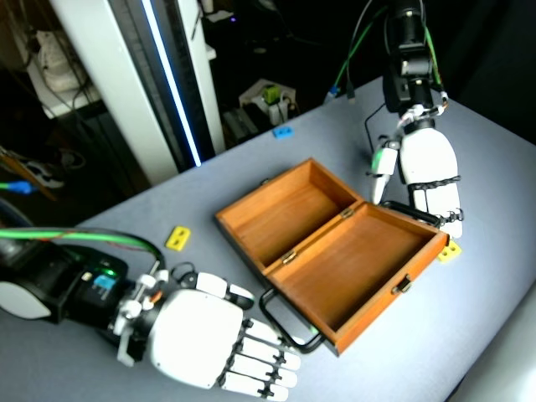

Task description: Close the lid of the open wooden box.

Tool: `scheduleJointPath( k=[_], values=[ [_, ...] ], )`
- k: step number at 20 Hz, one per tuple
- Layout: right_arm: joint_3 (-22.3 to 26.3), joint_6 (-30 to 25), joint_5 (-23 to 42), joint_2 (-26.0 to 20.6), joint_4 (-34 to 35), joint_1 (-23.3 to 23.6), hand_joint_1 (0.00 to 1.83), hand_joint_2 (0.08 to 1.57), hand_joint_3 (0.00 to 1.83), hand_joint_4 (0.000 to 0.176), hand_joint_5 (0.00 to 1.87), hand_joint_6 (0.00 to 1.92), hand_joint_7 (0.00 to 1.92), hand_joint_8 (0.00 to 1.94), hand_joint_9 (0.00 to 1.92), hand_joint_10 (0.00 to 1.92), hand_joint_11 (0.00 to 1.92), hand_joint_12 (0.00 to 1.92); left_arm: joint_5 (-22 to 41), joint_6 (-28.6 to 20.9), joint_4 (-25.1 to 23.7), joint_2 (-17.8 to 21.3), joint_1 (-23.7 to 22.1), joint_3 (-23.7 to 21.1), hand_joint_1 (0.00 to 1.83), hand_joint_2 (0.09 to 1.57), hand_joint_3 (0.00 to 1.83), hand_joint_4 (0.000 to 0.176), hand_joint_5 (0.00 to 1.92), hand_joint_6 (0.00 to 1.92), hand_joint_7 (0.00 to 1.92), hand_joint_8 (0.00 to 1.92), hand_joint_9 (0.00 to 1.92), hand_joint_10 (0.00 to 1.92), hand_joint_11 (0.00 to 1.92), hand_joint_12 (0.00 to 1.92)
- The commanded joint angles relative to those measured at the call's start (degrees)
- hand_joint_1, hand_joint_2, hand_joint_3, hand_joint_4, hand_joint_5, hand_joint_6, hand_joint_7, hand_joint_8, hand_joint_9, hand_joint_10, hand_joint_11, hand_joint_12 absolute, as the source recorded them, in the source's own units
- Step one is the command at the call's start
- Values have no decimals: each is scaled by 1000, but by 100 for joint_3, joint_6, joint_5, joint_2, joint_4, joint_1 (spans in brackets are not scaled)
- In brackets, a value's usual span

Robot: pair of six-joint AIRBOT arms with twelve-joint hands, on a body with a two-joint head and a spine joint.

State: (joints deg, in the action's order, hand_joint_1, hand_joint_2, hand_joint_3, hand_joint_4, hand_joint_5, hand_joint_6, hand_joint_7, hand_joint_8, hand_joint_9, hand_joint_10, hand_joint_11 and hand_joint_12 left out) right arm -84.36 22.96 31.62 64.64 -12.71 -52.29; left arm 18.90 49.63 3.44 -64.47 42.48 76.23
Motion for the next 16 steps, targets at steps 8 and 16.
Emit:
scheduleJointPath(
  k=[8,16],
  values=[
    [241,-145,1067,-150,116,110,279,1380,0,0,67,0,68,1,14,0,76,2,1453,-18,-101,405,-21,-509,0,1302,0,0,0,0,6,2,10,4,0,0],
    [413,-146,1188,-335,138,110,490,1259,0,0,48,3,48,4,10,3,95,20,1877,-20,-3,651,196,-784,0,1292,15,0,0,0,0,0,47,10,25,11]
  ],
)
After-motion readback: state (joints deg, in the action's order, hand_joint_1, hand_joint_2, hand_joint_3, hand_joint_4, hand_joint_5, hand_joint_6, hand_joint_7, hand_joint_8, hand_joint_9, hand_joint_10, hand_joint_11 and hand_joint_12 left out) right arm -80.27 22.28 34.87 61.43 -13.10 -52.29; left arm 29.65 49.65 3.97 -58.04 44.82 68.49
